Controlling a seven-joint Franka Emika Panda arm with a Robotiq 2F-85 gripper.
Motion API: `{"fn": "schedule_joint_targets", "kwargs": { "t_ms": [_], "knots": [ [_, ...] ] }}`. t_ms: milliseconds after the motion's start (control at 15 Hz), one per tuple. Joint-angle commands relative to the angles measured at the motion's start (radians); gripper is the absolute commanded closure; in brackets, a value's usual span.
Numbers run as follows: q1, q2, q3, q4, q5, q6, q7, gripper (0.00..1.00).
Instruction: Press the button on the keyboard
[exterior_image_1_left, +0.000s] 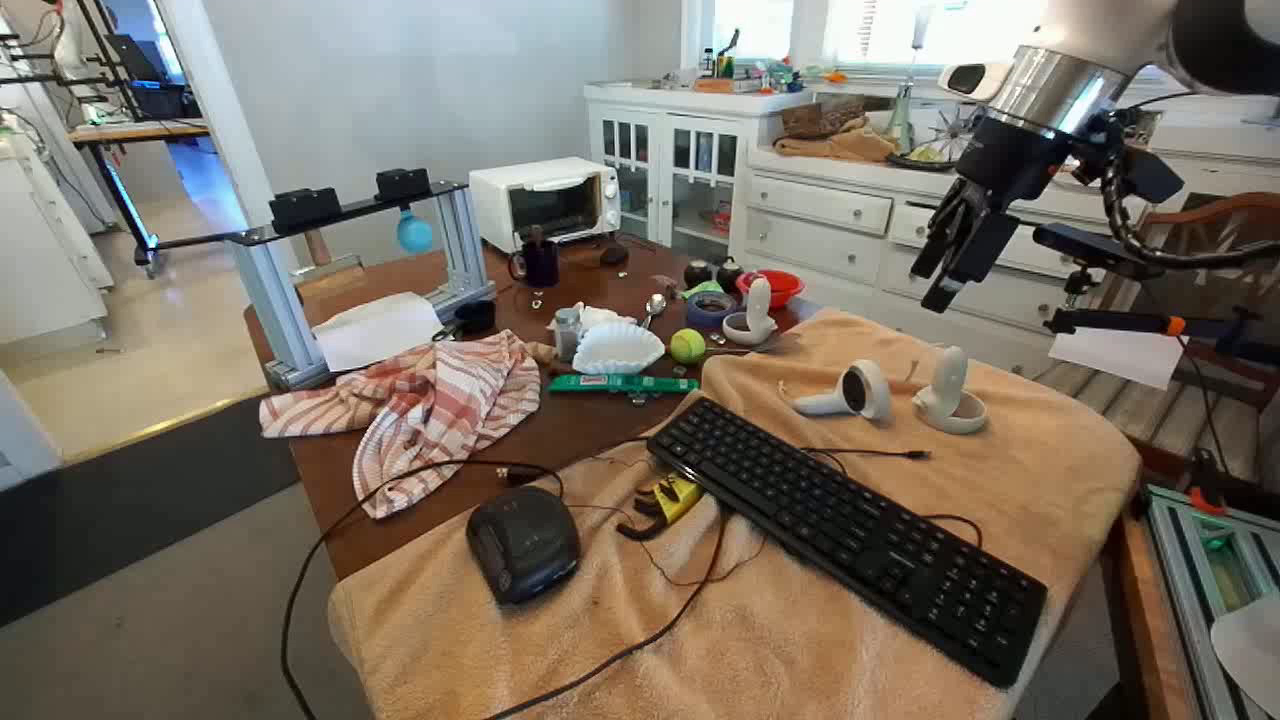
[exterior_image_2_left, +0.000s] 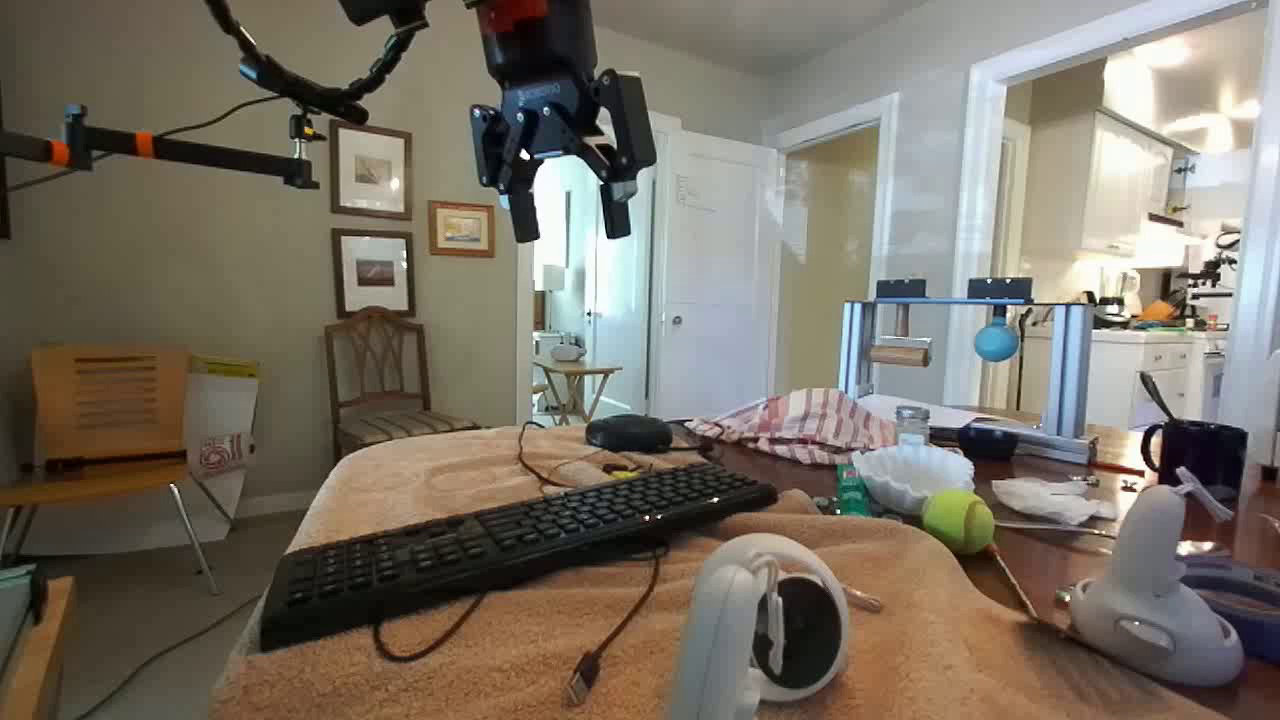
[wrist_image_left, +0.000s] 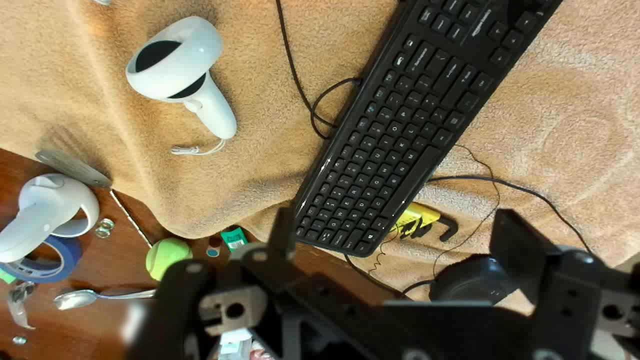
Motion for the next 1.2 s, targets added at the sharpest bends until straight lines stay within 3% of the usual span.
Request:
{"fn": "schedule_joint_targets", "kwargs": {
  "t_ms": [0, 333, 600, 1133],
  "knots": [
    [-0.002, 0.001, 0.002, 0.001, 0.001, -0.002, -0.001, 0.0],
    [-0.001, 0.003, -0.009, 0.005, -0.002, -0.011, -0.021, 0.0],
    [-0.047, 0.051, -0.014, 0.031, -0.017, 0.036, 0.017, 0.0],
    [-0.028, 0.157, -0.082, 0.082, 0.009, 0.109, -0.086, 0.0]
  ]
}}
